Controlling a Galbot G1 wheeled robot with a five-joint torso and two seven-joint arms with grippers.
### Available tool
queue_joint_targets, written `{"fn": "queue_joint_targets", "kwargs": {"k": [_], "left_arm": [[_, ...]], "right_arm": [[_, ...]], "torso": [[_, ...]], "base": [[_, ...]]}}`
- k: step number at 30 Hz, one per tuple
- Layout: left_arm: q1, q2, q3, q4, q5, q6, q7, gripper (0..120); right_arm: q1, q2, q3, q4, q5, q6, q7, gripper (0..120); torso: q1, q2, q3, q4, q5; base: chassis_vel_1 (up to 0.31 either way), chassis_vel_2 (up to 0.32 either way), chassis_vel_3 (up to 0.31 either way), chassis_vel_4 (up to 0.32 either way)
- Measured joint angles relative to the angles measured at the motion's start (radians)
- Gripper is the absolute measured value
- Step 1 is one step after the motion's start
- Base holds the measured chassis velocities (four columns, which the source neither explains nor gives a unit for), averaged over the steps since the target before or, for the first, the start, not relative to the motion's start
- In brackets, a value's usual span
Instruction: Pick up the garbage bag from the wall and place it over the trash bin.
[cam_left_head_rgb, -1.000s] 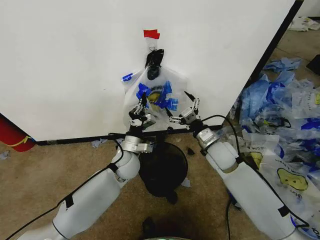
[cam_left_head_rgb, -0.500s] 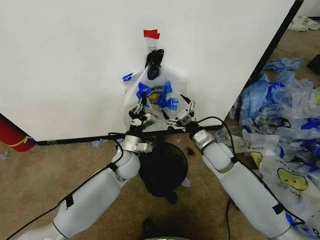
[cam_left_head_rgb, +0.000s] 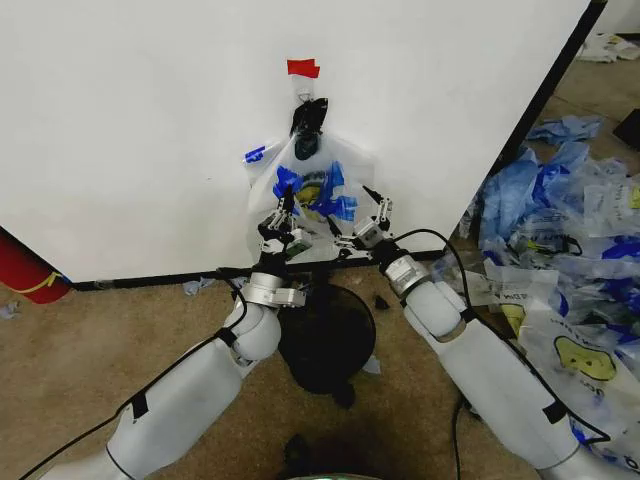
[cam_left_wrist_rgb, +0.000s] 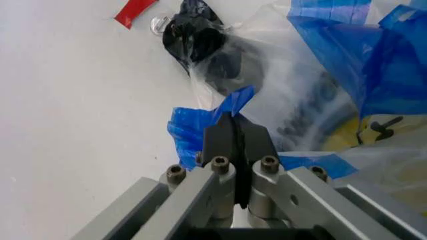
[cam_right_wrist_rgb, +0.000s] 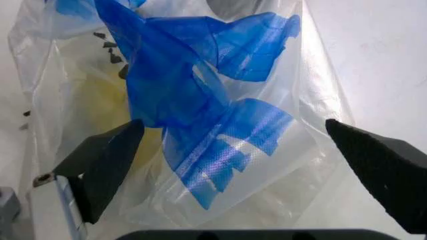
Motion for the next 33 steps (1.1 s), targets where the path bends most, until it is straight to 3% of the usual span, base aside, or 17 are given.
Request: {"fn": "queue_joint_targets", "kwargs": {"k": [20,33], "left_arm": [[-0.001,-0.003,-0.002,-0.004,0.001,-0.001,0.003,0],[0.005,-0.007,-0.008,-0.013,0.002,-0.007,0.005,0]], "right_arm": [[-0.016,0.003,0.006,-0.001,-0.005,0.002,-0.002,100],[0.072,0.016,-0.047,-0.073,-0.001,0.005,-0.003,100]], "torso": [[0.000,0.000,0.000,0.0000,0.0000],[0.000,0.000,0.000,0.0001,0.0000]], "base": [[0.000,0.000,0.000,0.000],[0.000,0.000,0.000,0.000]]}}
